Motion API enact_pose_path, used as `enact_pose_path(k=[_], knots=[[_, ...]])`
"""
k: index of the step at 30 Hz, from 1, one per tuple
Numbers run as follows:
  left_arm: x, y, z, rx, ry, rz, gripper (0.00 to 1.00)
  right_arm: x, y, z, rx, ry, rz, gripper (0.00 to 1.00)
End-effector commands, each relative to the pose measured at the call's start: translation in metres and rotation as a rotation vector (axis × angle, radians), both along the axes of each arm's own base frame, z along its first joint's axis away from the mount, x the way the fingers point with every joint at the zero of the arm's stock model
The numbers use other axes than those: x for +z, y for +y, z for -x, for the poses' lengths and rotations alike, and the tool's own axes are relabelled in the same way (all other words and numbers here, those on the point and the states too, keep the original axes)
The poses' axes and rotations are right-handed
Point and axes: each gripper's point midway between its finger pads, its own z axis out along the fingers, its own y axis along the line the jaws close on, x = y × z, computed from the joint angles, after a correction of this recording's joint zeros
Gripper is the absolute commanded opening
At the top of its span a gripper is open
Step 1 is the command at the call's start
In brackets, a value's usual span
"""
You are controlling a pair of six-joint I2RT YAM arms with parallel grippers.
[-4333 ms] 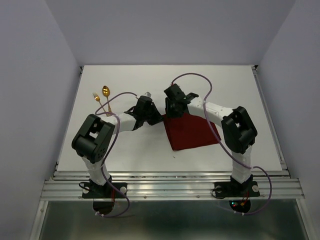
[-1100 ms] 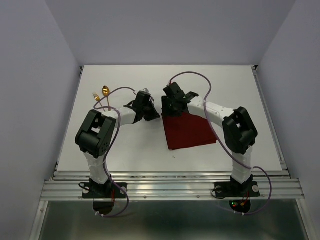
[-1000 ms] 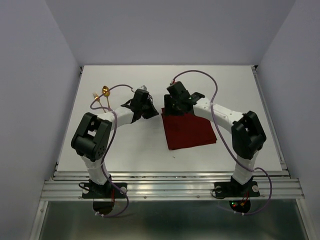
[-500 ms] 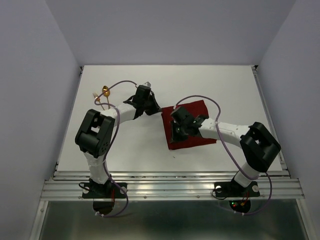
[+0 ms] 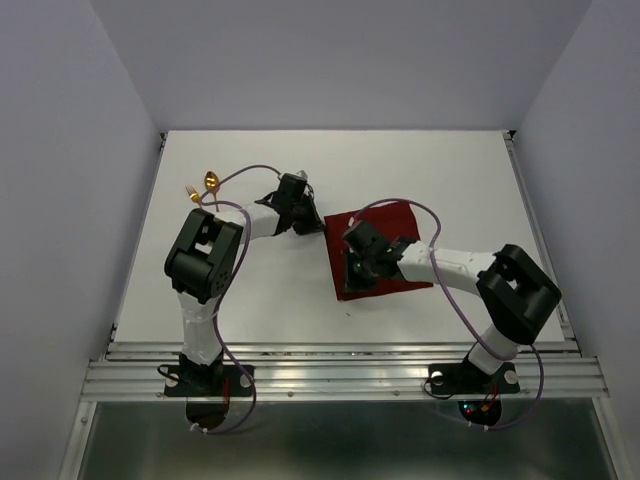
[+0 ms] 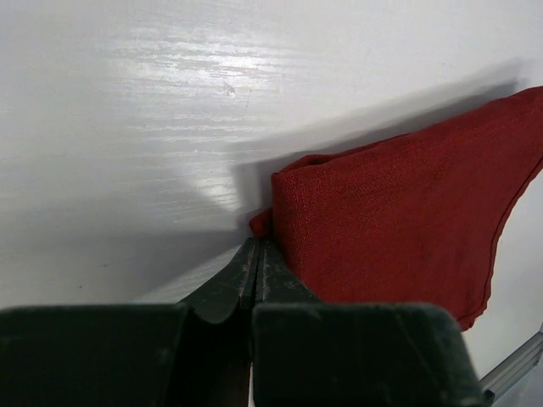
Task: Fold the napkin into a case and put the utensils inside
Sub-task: Smooth out the lower triangle-folded napkin at the center of the board.
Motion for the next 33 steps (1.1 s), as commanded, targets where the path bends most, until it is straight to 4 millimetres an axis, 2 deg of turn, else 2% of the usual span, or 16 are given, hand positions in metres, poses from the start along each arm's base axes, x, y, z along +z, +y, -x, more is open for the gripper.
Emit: enact_pose_path(k=[1, 3, 4, 7, 12, 15, 18, 19, 21, 22, 23, 25, 27, 28, 30, 33], knots=[[0.044, -0.002, -0.013, -0.021, -0.108, -0.009, 0.04, 0.049, -0.001, -0.016, -0.032, -0.139, -0.036, 0.12], [0.054, 0.001, -0.012, -0.015, -0.124, -0.015, 0.04, 0.056, -0.003, -0.015, -0.04, -0.153, -0.044, 0.13], [0.066, 0.001, -0.012, -0.012, -0.149, -0.007, 0.04, 0.054, -0.004, -0.014, -0.042, -0.148, -0.042, 0.13], [0.082, 0.004, -0.007, 0.001, -0.173, 0.006, 0.04, 0.037, -0.003, -0.008, -0.04, -0.105, -0.037, 0.12], [0.088, 0.003, 0.006, -0.003, -0.172, 0.018, 0.04, 0.009, 0.012, 0.006, -0.016, -0.036, -0.086, 0.12], [0.088, -0.004, 0.016, -0.035, -0.163, 0.016, 0.05, 0.001, 0.006, 0.003, -0.035, -0.028, -0.027, 0.11], [0.089, -0.011, 0.024, -0.066, -0.156, 0.002, 0.05, 0.035, -0.008, -0.028, -0.085, -0.158, 0.001, 0.14], [0.089, -0.014, 0.026, -0.077, -0.154, 0.0, 0.05, 0.055, -0.024, -0.049, -0.149, -0.207, -0.014, 0.15], [0.089, -0.025, 0.034, -0.107, -0.151, -0.002, 0.05, 0.07, -0.048, -0.069, -0.204, -0.238, -0.024, 0.15], [0.088, -0.028, 0.036, -0.115, -0.148, -0.005, 0.05, 0.076, -0.074, -0.089, -0.279, -0.252, -0.022, 0.16], [0.088, -0.031, 0.04, -0.123, -0.145, -0.004, 0.05, 0.084, -0.085, -0.1, -0.304, -0.274, -0.027, 0.16], [0.085, -0.042, 0.051, -0.144, -0.135, 0.0, 0.05, 0.089, -0.115, -0.122, -0.353, -0.296, 0.012, 0.17], [0.082, -0.048, 0.057, -0.155, -0.127, 0.0, 0.05, 0.098, -0.129, -0.141, -0.372, -0.315, 0.037, 0.17], [0.081, -0.051, 0.061, -0.161, -0.119, 0.002, 0.05, 0.086, -0.136, -0.149, -0.386, -0.29, 0.064, 0.16], [0.075, -0.06, 0.075, -0.21, -0.107, 0.004, 0.05, 0.084, -0.147, -0.17, -0.406, -0.278, 0.076, 0.15], [0.059, -0.064, 0.094, -0.277, -0.074, -0.019, 0.04, 0.084, -0.15, -0.194, -0.401, -0.302, 0.117, 0.16]])
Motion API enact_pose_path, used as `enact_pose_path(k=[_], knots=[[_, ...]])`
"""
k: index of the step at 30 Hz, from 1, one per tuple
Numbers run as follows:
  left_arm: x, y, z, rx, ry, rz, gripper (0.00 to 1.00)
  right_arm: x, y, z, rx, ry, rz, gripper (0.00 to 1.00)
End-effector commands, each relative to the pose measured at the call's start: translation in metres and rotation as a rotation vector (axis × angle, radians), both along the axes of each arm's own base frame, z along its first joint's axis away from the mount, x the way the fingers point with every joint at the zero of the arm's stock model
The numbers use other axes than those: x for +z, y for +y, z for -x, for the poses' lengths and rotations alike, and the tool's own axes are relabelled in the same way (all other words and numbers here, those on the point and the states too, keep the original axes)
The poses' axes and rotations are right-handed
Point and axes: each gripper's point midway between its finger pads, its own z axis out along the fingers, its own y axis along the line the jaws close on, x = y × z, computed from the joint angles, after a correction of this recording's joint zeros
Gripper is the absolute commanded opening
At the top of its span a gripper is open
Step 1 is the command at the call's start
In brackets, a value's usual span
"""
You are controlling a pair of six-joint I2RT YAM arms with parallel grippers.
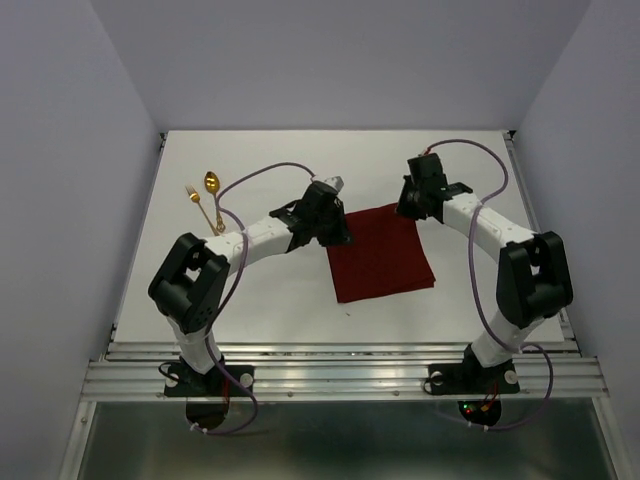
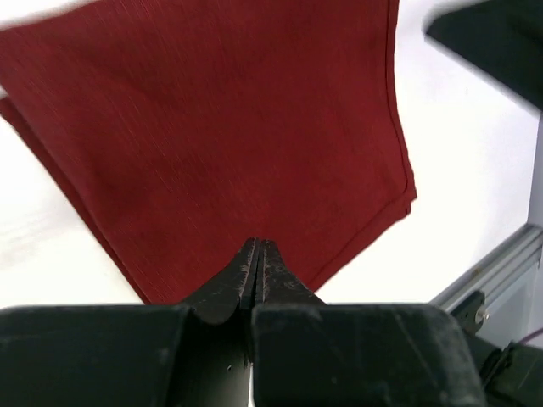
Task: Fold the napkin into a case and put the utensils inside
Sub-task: Smooth out the lower triangle-folded napkin at the center of the board, then move the lower triangle-folded napkin to the center of the board.
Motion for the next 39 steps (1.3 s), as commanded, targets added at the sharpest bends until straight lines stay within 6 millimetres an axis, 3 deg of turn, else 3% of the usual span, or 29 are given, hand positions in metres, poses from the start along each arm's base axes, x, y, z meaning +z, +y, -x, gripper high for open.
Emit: enact_pose_path(k=[1, 5, 13, 18, 19, 22, 24, 25, 26, 29, 32, 36, 37, 39], knots=[[-0.016, -0.003, 0.023, -0.074, 0.029, -0.029, 0.04, -0.006, -0.005, -0.019, 0.045, 0.016, 0.095, 0.16], [-0.039, 0.005, 0.036, -0.103, 0.069, -0.067, 0.04, -0.026, -0.02, -0.052, -0.002, 0.049, 0.139, 0.15], [-0.074, 0.018, 0.051, -0.164, 0.124, -0.148, 0.04, -0.074, -0.041, -0.075, -0.064, 0.107, 0.274, 0.11], [-0.086, 0.031, 0.057, -0.184, 0.129, -0.211, 0.04, -0.092, -0.035, -0.056, -0.043, 0.164, 0.229, 0.1], [-0.088, 0.033, 0.058, -0.185, 0.128, -0.221, 0.03, -0.101, -0.034, -0.044, -0.052, 0.192, 0.228, 0.1], [-0.089, 0.041, 0.061, -0.189, 0.121, -0.248, 0.04, -0.1, -0.033, -0.025, -0.086, 0.205, 0.201, 0.11], [-0.091, 0.047, 0.064, -0.192, 0.121, -0.267, 0.04, -0.101, -0.026, -0.001, -0.093, 0.216, 0.178, 0.1], [-0.092, 0.052, 0.067, -0.193, 0.127, -0.281, 0.04, -0.112, -0.02, 0.022, -0.069, 0.251, 0.18, 0.1], [-0.093, 0.057, 0.069, -0.193, 0.131, -0.295, 0.04, -0.101, -0.012, 0.027, -0.073, 0.222, 0.147, 0.1], [-0.088, 0.064, 0.072, -0.19, 0.122, -0.306, 0.04, -0.099, 0.012, 0.058, -0.024, 0.229, 0.118, 0.1], [-0.074, 0.069, 0.07, -0.188, 0.095, -0.317, 0.04, -0.094, 0.013, 0.076, -0.037, 0.231, 0.078, 0.11], [-0.046, 0.064, 0.062, -0.182, 0.045, -0.292, 0.04, -0.06, -0.003, 0.065, -0.07, 0.132, 0.145, 0.15], [-0.04, 0.064, 0.061, -0.179, 0.042, -0.291, 0.04, -0.038, -0.003, 0.053, -0.066, 0.073, 0.154, 0.16], [-0.021, 0.057, 0.054, -0.174, 0.004, -0.263, 0.04, -0.02, -0.009, 0.045, -0.076, 0.024, 0.187, 0.18]])
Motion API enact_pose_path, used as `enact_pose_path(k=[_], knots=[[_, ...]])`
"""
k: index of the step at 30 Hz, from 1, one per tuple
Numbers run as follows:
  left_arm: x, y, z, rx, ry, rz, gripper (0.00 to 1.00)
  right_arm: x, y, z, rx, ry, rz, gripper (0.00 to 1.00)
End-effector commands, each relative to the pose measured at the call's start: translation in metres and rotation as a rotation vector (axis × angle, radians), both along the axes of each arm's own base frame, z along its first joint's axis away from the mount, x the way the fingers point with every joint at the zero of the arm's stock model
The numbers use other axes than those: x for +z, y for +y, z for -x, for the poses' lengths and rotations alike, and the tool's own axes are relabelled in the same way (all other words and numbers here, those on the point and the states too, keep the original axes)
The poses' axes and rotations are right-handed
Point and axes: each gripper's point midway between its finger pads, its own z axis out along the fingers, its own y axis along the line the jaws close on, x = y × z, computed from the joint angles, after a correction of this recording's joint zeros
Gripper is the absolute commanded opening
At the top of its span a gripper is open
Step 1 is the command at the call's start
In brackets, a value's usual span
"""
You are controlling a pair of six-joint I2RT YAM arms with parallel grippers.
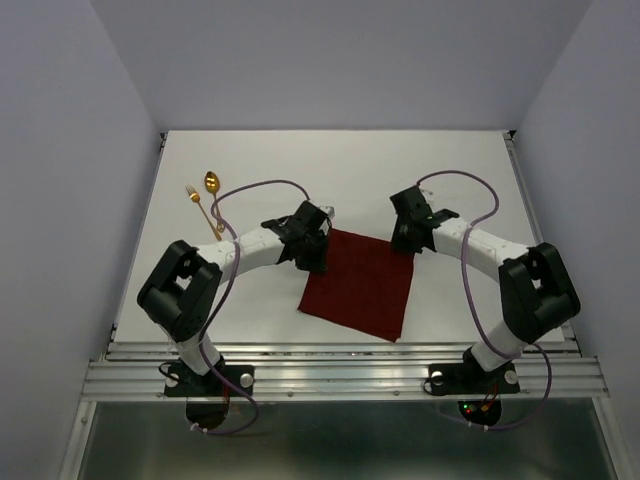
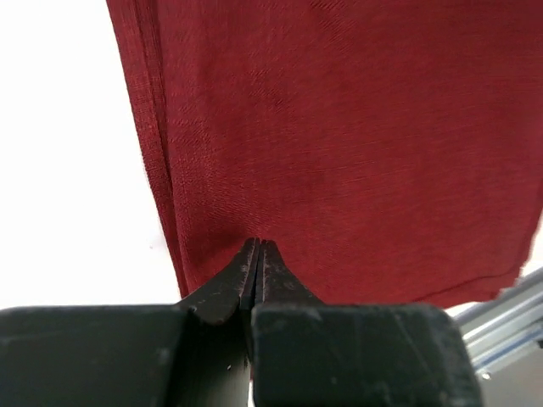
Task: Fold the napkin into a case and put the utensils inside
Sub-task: Move the lower triangle-folded napkin to the center of the board.
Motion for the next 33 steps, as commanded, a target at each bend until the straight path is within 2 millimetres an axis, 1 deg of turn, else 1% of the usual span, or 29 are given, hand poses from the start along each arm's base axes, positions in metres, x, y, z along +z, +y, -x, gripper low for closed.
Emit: enact_pose_path(k=[1, 2, 3, 4, 5, 6, 11, 14, 16, 18, 20, 21, 22, 23, 24, 25, 28, 29, 33], knots=[[0.054, -0.009, -0.019, -0.005, -0.113, 0.054, 0.04, 0.063, -0.019, -0.034, -0.042, -0.174, 0.058, 0.2], [0.063, -0.012, -0.023, -0.002, -0.125, 0.065, 0.05, 0.073, -0.022, -0.041, -0.051, -0.199, 0.056, 0.2], [0.067, -0.015, -0.025, 0.0, -0.133, 0.075, 0.04, 0.075, -0.026, -0.043, -0.059, -0.202, 0.057, 0.2], [0.072, -0.02, -0.031, 0.004, -0.141, 0.088, 0.05, 0.074, -0.032, -0.046, -0.064, -0.196, 0.057, 0.2], [0.073, -0.022, -0.034, 0.004, -0.144, 0.091, 0.04, 0.073, -0.032, -0.045, -0.059, -0.191, 0.057, 0.2], [0.073, -0.025, -0.036, 0.006, -0.143, 0.094, 0.05, 0.07, -0.035, -0.046, -0.066, -0.182, 0.06, 0.2], [0.069, -0.04, -0.06, 0.029, -0.155, 0.083, 0.04, 0.057, -0.034, -0.039, -0.051, -0.142, 0.055, 0.2], [0.063, -0.044, -0.072, 0.05, -0.151, 0.076, 0.04, 0.046, -0.038, -0.032, -0.054, -0.114, 0.074, 0.2], [0.059, -0.041, -0.076, 0.075, -0.148, 0.062, 0.04, 0.041, -0.043, -0.029, -0.062, -0.101, 0.082, 0.2], [0.059, -0.038, -0.08, 0.098, -0.152, 0.065, 0.05, 0.041, -0.045, -0.026, -0.063, -0.102, 0.083, 0.2], [0.061, -0.031, -0.086, 0.135, -0.165, 0.071, 0.14, 0.044, -0.046, -0.023, -0.056, -0.113, 0.083, 0.2], [0.061, -0.026, -0.085, 0.145, -0.168, 0.07, 0.22, 0.045, -0.047, -0.022, -0.053, -0.116, 0.088, 0.2], [0.061, -0.023, -0.087, 0.155, -0.171, 0.077, 0.36, 0.046, -0.048, -0.021, -0.051, -0.118, 0.09, 0.21], [0.058, -0.017, -0.087, 0.17, -0.164, 0.075, 0.41, 0.048, -0.052, -0.022, -0.06, -0.123, 0.09, 0.23], [0.058, -0.015, -0.087, 0.176, -0.165, 0.076, 0.45, 0.048, -0.052, -0.022, -0.057, -0.123, 0.091, 0.23], [0.057, -0.013, -0.088, 0.183, -0.168, 0.075, 0.53, 0.049, -0.052, -0.022, -0.057, -0.125, 0.09, 0.25], [0.049, -0.013, -0.088, 0.184, -0.158, 0.074, 0.58, 0.048, -0.054, -0.022, -0.061, -0.121, 0.083, 0.3], [0.042, -0.013, -0.089, 0.185, -0.146, 0.064, 0.59, 0.048, -0.053, -0.021, -0.06, -0.119, 0.081, 0.32], [0.028, -0.012, -0.093, 0.207, -0.131, 0.039, 0.59, 0.044, -0.054, -0.02, -0.06, -0.11, 0.082, 0.34]])
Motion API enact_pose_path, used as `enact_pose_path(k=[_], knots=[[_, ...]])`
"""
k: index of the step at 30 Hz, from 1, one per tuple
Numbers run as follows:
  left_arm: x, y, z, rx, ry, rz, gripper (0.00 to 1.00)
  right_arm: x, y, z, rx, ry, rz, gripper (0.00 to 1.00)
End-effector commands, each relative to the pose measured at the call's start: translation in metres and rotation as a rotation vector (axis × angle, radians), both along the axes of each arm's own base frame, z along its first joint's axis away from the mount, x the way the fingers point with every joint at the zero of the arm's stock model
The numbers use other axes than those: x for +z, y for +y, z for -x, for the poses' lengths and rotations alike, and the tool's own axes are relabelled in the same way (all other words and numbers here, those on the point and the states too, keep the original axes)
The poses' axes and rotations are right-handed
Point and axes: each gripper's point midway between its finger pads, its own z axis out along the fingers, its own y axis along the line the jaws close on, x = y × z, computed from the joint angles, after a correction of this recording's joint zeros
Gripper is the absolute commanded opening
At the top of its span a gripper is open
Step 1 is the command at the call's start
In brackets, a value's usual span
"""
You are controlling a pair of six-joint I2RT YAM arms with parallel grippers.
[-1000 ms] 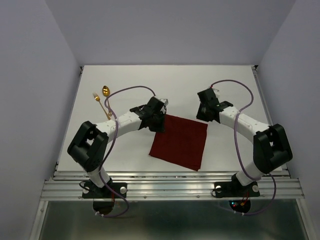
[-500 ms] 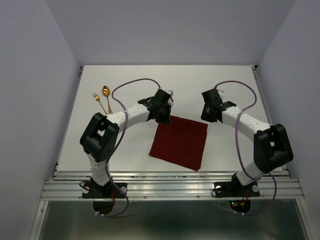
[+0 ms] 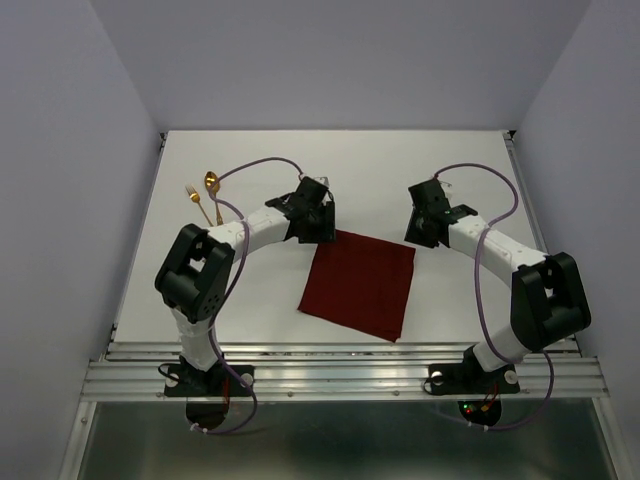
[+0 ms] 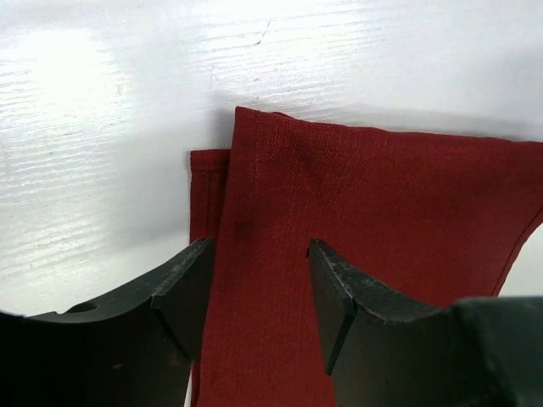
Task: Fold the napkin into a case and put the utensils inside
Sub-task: Move the lower triangle-folded napkin to the center of the board.
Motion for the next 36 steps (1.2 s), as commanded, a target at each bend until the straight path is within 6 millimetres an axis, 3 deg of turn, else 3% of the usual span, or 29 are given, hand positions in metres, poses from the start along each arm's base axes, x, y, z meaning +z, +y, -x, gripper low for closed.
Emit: enact_pose_path(k=[1, 21, 27, 36], knots=[[-0.002, -0.002, -0.01, 0.037, -0.028, -0.004, 0.59, 0.007, -0.005, -0.001, -0.006, -0.027, 0.006, 0.35], [-0.035, 0.002, -0.025, 0.082, -0.001, -0.096, 0.51, -0.003, -0.017, 0.004, -0.025, -0.001, 0.017, 0.37], [-0.048, 0.006, -0.022, 0.077, 0.025, -0.125, 0.39, -0.005, -0.016, 0.005, -0.02, 0.003, 0.011, 0.37], [-0.044, 0.001, -0.023, 0.065, 0.021, -0.108, 0.08, -0.013, -0.019, 0.009, -0.024, 0.028, -0.023, 0.41]])
